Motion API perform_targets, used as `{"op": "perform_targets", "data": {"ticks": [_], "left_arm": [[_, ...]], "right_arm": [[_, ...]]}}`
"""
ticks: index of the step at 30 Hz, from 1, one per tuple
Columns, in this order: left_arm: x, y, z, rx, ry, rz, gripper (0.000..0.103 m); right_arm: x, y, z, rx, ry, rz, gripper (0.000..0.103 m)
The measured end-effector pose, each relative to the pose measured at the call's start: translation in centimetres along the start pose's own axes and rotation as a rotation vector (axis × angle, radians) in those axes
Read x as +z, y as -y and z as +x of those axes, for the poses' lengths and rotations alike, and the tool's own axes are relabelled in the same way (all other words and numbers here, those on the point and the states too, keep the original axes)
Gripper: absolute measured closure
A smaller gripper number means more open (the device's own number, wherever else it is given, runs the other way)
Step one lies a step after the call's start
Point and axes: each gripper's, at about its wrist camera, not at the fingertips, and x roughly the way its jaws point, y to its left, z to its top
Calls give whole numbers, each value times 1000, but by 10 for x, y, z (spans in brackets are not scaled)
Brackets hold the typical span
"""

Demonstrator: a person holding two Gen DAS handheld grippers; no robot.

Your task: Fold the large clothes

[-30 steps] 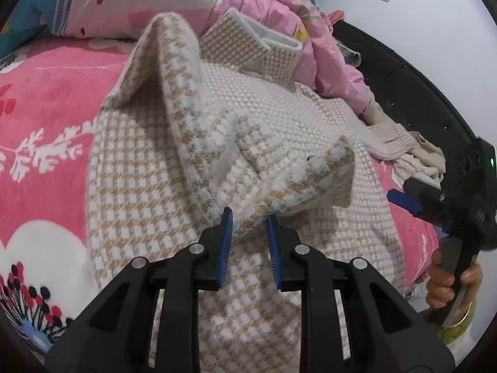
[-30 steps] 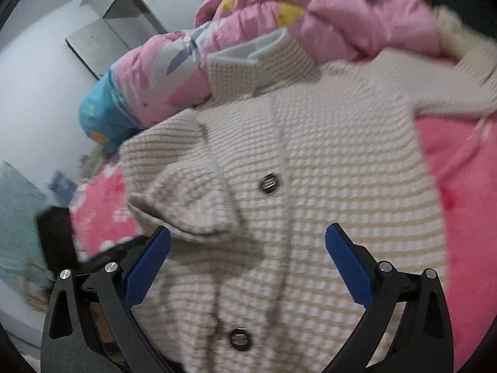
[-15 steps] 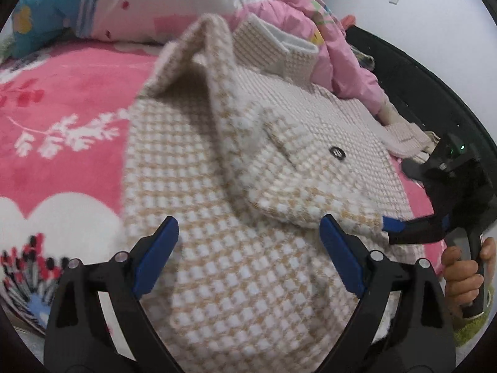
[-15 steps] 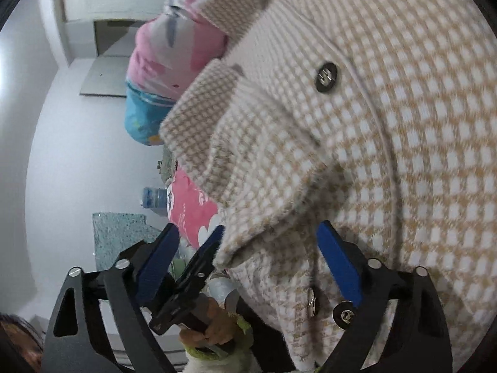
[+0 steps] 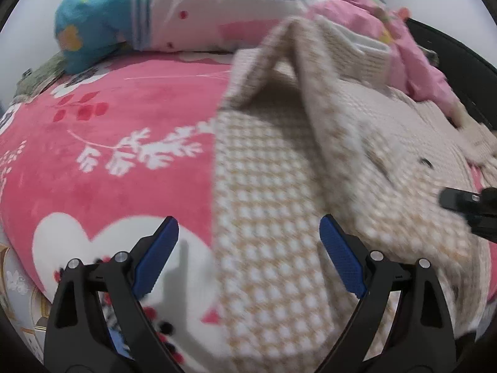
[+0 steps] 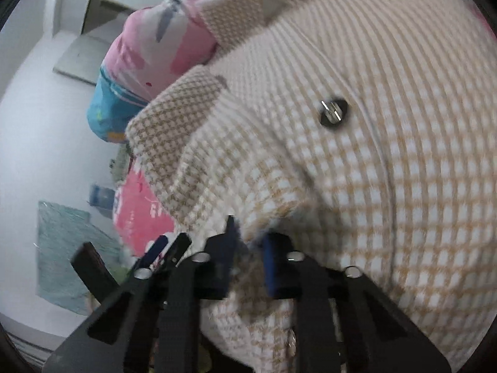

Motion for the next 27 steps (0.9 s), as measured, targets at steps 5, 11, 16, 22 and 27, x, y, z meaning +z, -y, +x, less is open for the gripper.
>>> {"op": "perform_targets", "data": {"ticks": [5,11,16,22,27], "left_arm": [[29,-16,18,101,-1,-51,19],[53,-28,43,162,-35,-70,23],[57,-26,56,185,-41,-52,23],[63,-22,65,210,-42,-28,23],[72,-19,69,237,-33,-14,23]], "right_arm": [[57,-38,-20,-18,95,-141,93],[133,-56,-82,-59,294,-252,94],[182,15,-76,-88,279,-139,94],[208,127,-16,-193,101,39,86],[197,156,1,-180,83,47,77]]}}
